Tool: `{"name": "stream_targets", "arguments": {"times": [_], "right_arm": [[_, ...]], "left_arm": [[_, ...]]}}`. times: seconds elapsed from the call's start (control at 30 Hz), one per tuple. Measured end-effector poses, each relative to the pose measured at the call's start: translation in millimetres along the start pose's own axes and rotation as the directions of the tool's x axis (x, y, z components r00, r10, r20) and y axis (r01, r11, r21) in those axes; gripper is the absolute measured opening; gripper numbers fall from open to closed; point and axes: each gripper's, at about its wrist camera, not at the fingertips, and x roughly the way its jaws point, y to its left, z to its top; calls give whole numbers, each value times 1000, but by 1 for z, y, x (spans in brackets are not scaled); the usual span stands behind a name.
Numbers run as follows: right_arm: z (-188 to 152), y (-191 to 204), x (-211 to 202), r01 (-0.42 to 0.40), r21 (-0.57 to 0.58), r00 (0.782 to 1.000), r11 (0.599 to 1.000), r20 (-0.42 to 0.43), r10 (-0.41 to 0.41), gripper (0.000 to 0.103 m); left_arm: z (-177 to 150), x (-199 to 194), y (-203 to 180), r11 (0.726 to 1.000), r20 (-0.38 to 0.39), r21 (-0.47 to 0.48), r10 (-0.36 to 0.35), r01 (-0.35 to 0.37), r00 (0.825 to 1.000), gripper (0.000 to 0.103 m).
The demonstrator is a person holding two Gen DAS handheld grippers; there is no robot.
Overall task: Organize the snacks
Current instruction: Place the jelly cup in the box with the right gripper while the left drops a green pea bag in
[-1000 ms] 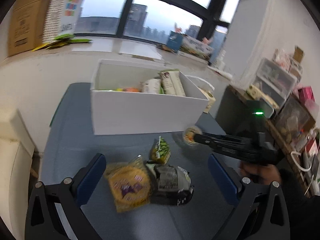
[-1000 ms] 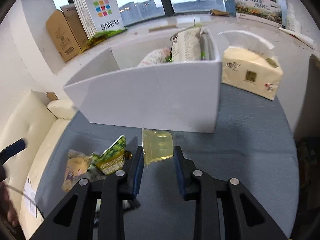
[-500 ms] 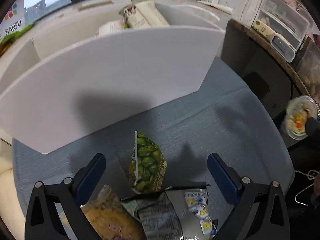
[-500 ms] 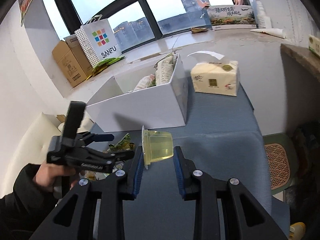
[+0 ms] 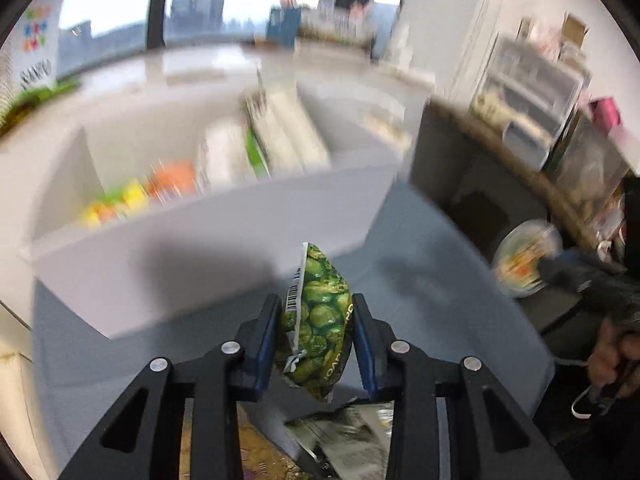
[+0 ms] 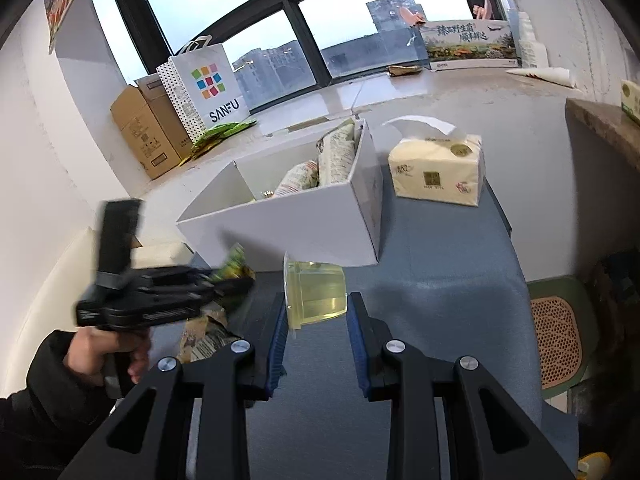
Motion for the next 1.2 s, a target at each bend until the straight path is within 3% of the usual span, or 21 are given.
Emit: {"name": "stream_targets", "arguments": {"times": [0.2, 0.37, 0.5, 0.6, 0.87, 0.9, 0.93, 0.97, 1.0, 1.2], "right_arm": [[39, 23, 9, -52, -66, 998, 996, 34, 55, 31], [92, 49, 24, -65, -141, 993, 988, 84, 77, 31], [140, 62, 57, -65, -156, 994, 986, 76, 78, 31], [169, 67, 89, -43, -151, 998, 988, 42, 50, 31], [199, 60, 158, 71, -155, 995, 985, -58, -81, 33], [201, 56, 163, 79, -138, 993, 987, -72, -90, 52], [202, 51, 165, 80, -118, 992, 990, -83, -90, 87], [203, 45, 166, 67, -89, 993, 994, -88, -75, 97], [203, 41, 164, 62, -79, 995, 995, -74, -67, 102], [201, 40, 143, 106, -128, 994, 986, -21, -109, 103]], "left_arm": [[37, -74, 25, 998, 218, -62, -17, 31, 976, 38], [83, -86, 52, 996, 294, -90, 30, -3, 955, 38], [112, -78, 79, 992, 303, -127, 59, -21, 951, 38], [127, -58, 97, 987, 279, -156, 72, -29, 958, 38], [130, -4, 114, 978, 179, -187, 127, -93, 976, 43], [129, 0, 117, 975, 160, -200, 129, -95, 979, 55], [128, 3, 120, 972, 147, -217, 124, -90, 981, 67], [126, 3, 123, 969, 147, -229, 126, -90, 981, 90], [125, 2, 123, 969, 153, -229, 135, -98, 979, 103], [118, -7, 122, 972, 168, -223, 114, -75, 979, 103]]}}
